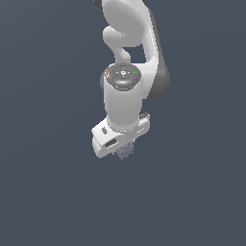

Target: Pick up the object and move it to a goal position.

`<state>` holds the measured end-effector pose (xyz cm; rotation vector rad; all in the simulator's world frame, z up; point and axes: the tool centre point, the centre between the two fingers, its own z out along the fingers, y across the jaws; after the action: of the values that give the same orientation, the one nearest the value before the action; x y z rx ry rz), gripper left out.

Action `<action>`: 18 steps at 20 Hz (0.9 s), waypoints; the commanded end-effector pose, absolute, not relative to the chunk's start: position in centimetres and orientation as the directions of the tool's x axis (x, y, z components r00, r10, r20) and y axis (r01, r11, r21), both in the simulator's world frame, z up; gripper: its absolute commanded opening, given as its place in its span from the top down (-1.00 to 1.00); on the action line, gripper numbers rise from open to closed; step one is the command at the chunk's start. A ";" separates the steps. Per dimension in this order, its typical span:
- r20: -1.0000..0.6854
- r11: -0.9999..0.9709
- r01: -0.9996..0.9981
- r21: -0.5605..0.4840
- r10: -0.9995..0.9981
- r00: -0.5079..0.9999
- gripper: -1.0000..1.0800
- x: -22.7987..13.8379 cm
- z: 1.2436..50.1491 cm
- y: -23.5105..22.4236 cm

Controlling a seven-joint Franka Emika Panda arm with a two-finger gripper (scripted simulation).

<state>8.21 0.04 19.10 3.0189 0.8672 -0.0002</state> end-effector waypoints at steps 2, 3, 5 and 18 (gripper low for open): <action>-0.001 -0.848 0.531 0.001 0.531 0.848 1.00 8.0 23.1 1.2; -0.001 -0.848 0.531 0.001 0.531 0.848 1.00 7.9 24.2 1.6; -0.001 -0.848 0.531 0.001 0.531 0.848 1.00 7.9 26.4 2.2; 0.000 -0.848 0.531 0.000 0.531 0.848 1.00 7.6 39.5 6.2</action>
<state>7.66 5.80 38.20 3.0189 0.8675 0.0018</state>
